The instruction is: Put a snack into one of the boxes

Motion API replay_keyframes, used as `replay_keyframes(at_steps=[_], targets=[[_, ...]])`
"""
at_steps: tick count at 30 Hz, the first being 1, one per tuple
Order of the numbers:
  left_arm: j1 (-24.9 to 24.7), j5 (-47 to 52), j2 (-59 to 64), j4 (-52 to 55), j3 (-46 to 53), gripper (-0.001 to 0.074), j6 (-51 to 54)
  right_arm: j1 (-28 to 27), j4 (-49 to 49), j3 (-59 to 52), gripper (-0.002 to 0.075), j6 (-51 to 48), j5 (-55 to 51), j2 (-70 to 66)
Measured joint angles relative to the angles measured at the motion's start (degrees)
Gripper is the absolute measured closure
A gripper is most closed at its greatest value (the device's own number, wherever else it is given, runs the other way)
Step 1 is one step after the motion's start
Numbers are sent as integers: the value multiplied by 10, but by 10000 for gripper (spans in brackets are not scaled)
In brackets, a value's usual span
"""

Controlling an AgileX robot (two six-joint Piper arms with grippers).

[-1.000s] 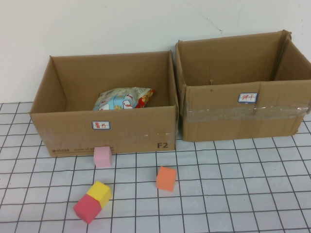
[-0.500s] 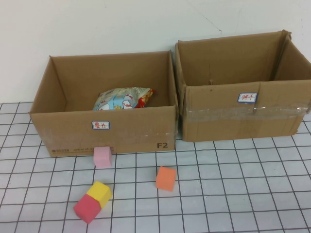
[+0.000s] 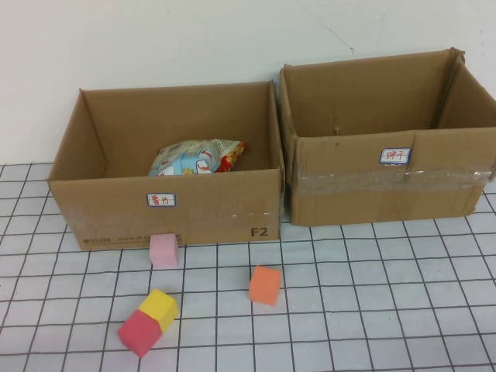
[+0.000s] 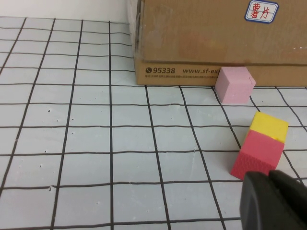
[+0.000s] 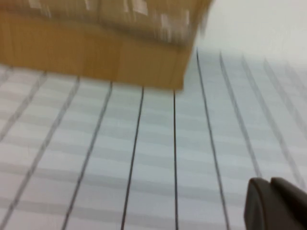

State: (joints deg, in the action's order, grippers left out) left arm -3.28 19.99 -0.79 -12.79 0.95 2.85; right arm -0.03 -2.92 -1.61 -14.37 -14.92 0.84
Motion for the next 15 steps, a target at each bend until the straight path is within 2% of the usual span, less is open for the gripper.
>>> replay_keyframes(at_steps=[3, 15], targets=[[0, 0, 0, 0, 0, 736, 0, -1, 42, 1, 725, 47, -49, 0], [0, 0, 0, -1, 0, 736, 0, -1, 61, 2, 726, 82, -58, 0]])
